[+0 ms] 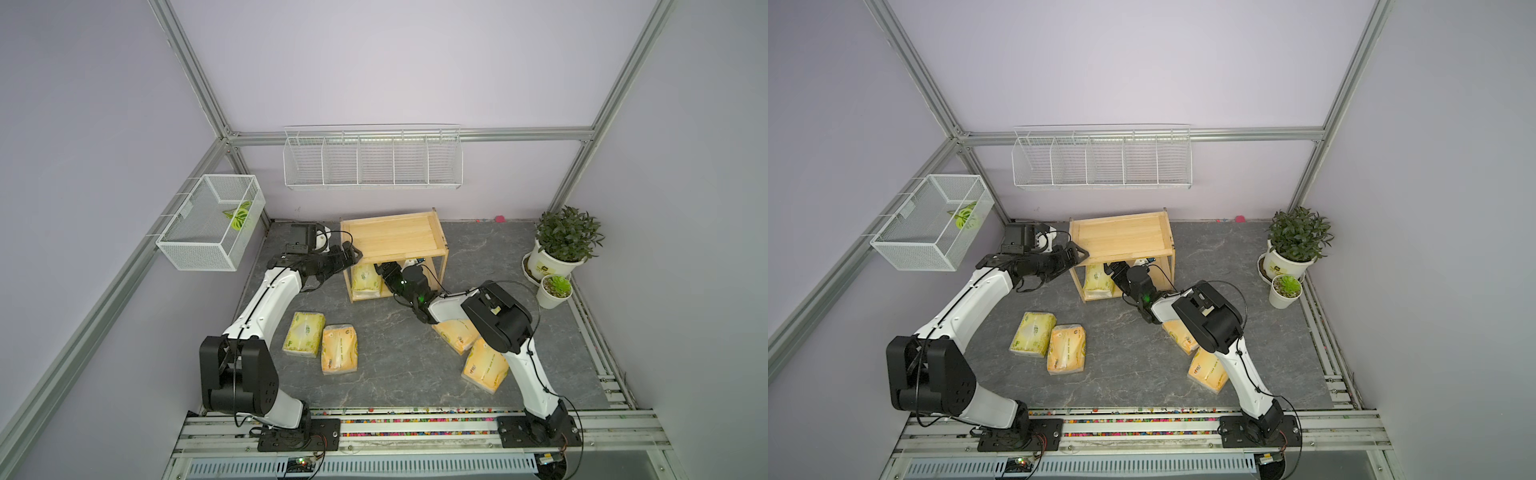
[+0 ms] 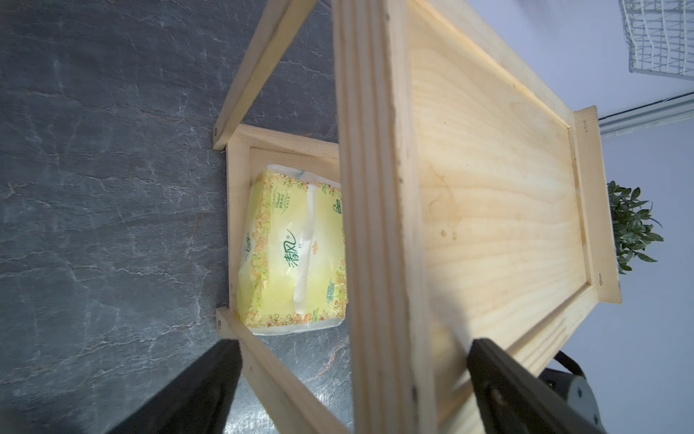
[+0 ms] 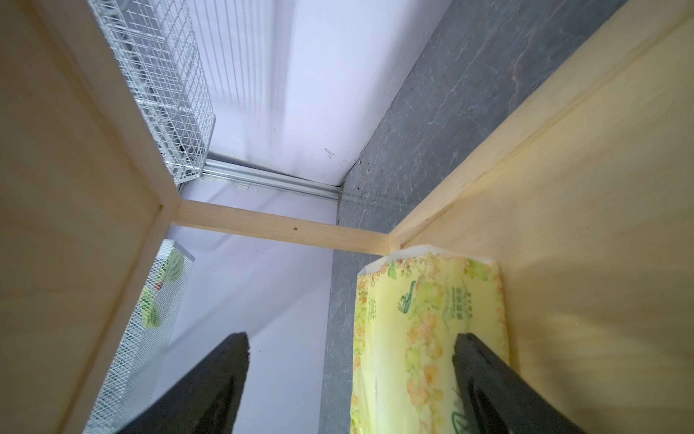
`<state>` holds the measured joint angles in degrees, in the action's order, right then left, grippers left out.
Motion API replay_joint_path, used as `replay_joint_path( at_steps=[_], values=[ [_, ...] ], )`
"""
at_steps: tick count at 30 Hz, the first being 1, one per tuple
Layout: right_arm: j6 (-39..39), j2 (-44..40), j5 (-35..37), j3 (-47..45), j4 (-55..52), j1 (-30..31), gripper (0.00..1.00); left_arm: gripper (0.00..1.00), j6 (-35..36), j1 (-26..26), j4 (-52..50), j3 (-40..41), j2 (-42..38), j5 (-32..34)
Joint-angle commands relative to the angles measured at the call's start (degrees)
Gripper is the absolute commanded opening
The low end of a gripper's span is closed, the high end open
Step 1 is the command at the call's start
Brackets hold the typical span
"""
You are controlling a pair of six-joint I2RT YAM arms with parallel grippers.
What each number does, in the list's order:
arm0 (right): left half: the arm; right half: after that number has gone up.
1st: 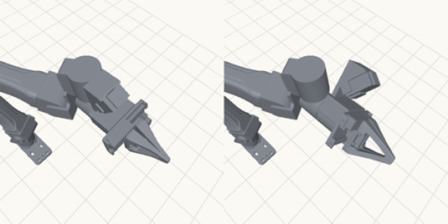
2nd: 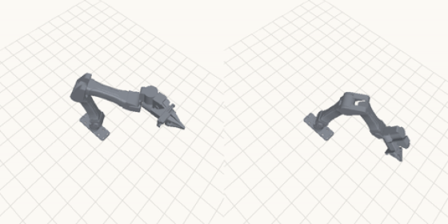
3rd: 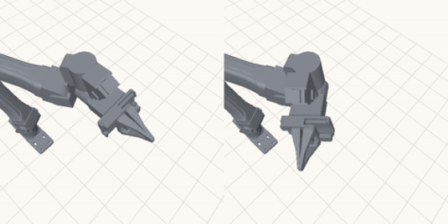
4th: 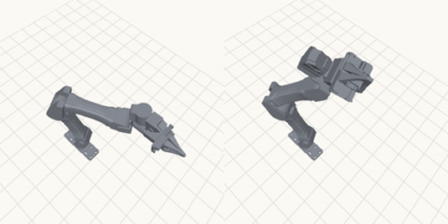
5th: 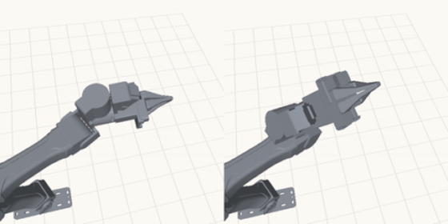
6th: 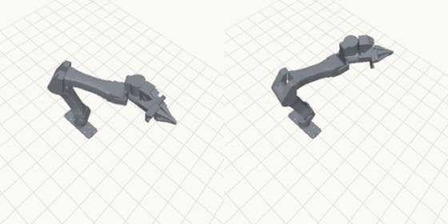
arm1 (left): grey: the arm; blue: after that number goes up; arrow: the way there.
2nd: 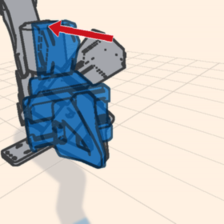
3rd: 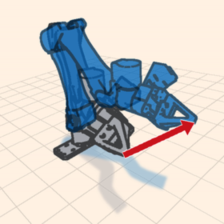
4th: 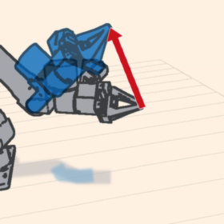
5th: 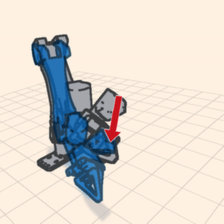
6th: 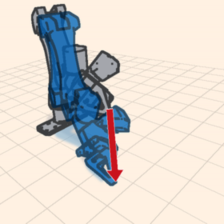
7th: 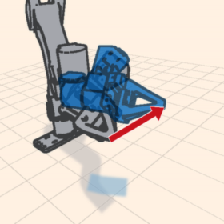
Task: Place the tissue boxes on the shelf by color
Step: Place a box of tissues on the shelf.
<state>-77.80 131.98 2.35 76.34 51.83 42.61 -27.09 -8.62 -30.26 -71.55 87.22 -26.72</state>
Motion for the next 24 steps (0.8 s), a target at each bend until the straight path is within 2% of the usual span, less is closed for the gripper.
replay_joint_path(
  at_steps=[1,10,15,24],
  values=[
    [-0.1,1.7,-2.1,2.5,-3.3,0.0,0.90,1.00,0.9,0.1,-0.1,1.0,0.8,-0.5],
    [0.4,3.5,-5.3,6.4,-6.2,0.4,0.90,1.00,0.8,0.0,-0.1,1.3,0.8,-0.6],
    [0.7,1.3,-4.3,2.2,-3.3,0.2,0.90,1.00,0.7,0.0,0.1,1.2,0.7,-0.4],
    [4.3,-8.7,-3.4,-8.9,-1.5,-0.3,0.90,1.00,1.0,0.1,-0.3,-2.4,0.4,2.3]
  ],
)
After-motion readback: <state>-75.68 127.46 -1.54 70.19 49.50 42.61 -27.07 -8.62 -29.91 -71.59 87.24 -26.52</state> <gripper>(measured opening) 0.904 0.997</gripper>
